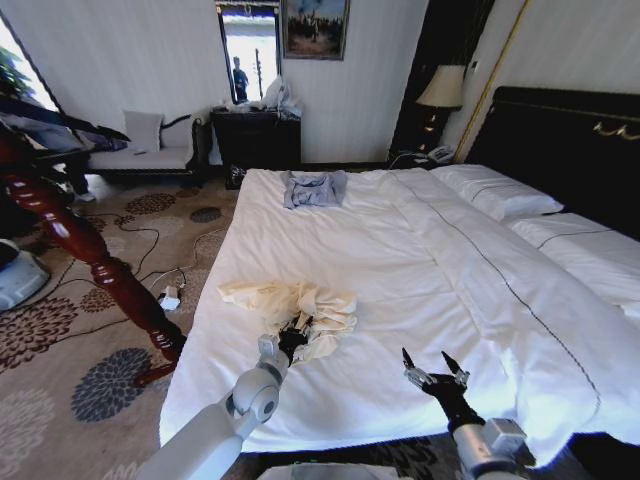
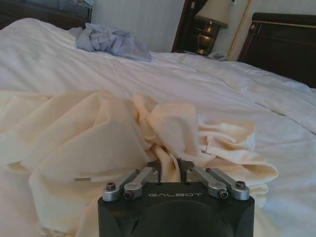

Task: Pick up the clothes from the bed and hang them on the clothes hanger.

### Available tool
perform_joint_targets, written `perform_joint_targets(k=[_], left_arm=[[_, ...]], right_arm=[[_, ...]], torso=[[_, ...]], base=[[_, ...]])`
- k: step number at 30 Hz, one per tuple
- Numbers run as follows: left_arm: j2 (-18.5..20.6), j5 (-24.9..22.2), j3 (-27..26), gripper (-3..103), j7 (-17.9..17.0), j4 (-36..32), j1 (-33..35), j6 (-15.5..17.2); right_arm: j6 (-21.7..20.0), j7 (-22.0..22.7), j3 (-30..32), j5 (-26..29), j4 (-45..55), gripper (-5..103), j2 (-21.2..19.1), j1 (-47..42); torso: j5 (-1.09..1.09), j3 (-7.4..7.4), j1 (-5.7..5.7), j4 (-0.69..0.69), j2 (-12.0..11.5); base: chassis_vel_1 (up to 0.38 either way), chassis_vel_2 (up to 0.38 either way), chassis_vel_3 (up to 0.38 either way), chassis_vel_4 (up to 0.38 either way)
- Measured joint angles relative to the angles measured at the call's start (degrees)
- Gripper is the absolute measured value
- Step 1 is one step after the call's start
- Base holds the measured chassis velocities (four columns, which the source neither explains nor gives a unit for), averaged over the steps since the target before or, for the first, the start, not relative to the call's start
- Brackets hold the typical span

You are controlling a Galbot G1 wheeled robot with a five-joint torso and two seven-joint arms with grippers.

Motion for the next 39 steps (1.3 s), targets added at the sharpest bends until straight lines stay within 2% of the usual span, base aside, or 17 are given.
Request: perform_joint_targets(k=[2,3,4,6,15,20,24,25,26,29,30,34,36,39], left_arm=[[0.2,0.1,-0.3,12,0.0,0.0,0.5,0.0],[0.3,0.1,-0.6,12,0.1,0.0,0.7,0.0],[0.4,0.3,-0.8,6,0.1,-0.1,1.0,0.0],[0.5,0.4,-0.9,3,0.1,-0.1,1.1,0.0],[1.7,0.7,-2.6,2,0.3,-2.0,1.3,-0.1],[5.2,-1.1,-4.9,2,0.7,-6.2,-0.4,-0.1],[11.4,-5.8,-7.1,2,0.8,-11.2,-5.1,0.6],[13.7,-8.5,-7.8,2,0.7,-13.2,-7.9,1.0],[13.7,-8.5,-7.8,2,0.7,-13.2,-7.9,1.0],[16.8,-13.6,-9.4,2,0.0,-15.6,-14.3,1.8],[16.8,-13.6,-9.4,2,0.0,-15.6,-14.3,1.8],[19.3,-21.2,-10.2,2,-0.3,-16.4,-24.6,2.5],[19.4,-22.3,-10.1,2,-0.3,-16.2,-26.3,2.6],[19.7,-25.9,-9.1,2,0.1,-14.6,-33.5,2.7]], right_arm=[[0.0,0.0,-0.1,0.0,0.0,100,0.1,0.1],[0.0,0.0,-0.2,0.0,0.0,100,0.1,0.1],[0.0,0.0,-0.4,0.0,0.0,100,0.2,0.2],[0.0,0.1,-0.4,0.0,0.0,100,0.2,0.2],[-0.1,0.3,-0.9,0.0,-0.3,100,0.4,0.7],[-0.2,0.4,-0.9,0.4,-0.2,100,0.3,0.9],[-0.4,0.5,-0.8,1.1,0.2,100,0.0,1.5],[-0.5,0.6,-0.7,1.6,0.4,100,-0.1,1.9],[-0.5,0.6,-0.7,1.6,0.4,100,-0.1,1.9],[-1.0,0.9,-0.2,2.8,1.0,100,-0.4,2.6],[-1.0,0.9,-0.2,2.8,1.0,100,-0.4,2.6],[-2.1,1.3,1.3,6.0,2.6,100,-1.3,3.8],[-2.4,1.6,1.8,6.7,2.9,100,-1.5,4.1],[-4.3,2.7,4.2,11.2,5.0,100,-2.3,5.7]], torso=[[0.00,0.00,0.00,0.00,0.0],[0.00,0.00,0.00,0.00,0.0],[0.00,0.00,0.00,0.00,0.0],[0.00,0.00,0.00,0.00,0.0],[-0.01,0.00,0.00,0.00,0.0],[-0.01,0.00,0.00,0.00,0.0],[-0.01,0.00,0.00,0.01,0.0],[0.00,0.00,0.00,0.00,0.0],[0.00,0.00,0.00,0.00,0.0],[0.00,0.00,0.00,0.00,0.0],[0.00,0.00,0.00,0.00,0.0],[0.00,0.01,0.00,0.00,0.0],[0.00,0.01,0.00,0.00,0.0],[0.00,0.01,0.00,0.01,0.0]], base=[[0.000,0.000,0.000,0.000],[0.000,0.000,0.000,0.000],[0.000,0.000,0.000,0.000],[0.000,0.000,0.000,0.000],[0.000,0.000,0.000,0.000],[0.000,0.000,0.000,0.000],[0.000,0.000,0.000,0.000],[0.000,0.000,0.000,0.000],[0.000,0.000,0.000,0.000],[0.000,0.000,0.000,0.000],[0.000,0.000,0.000,0.000],[0.000,0.000,0.000,0.000],[0.000,0.000,0.000,0.000],[0.000,0.000,0.000,0.000]])
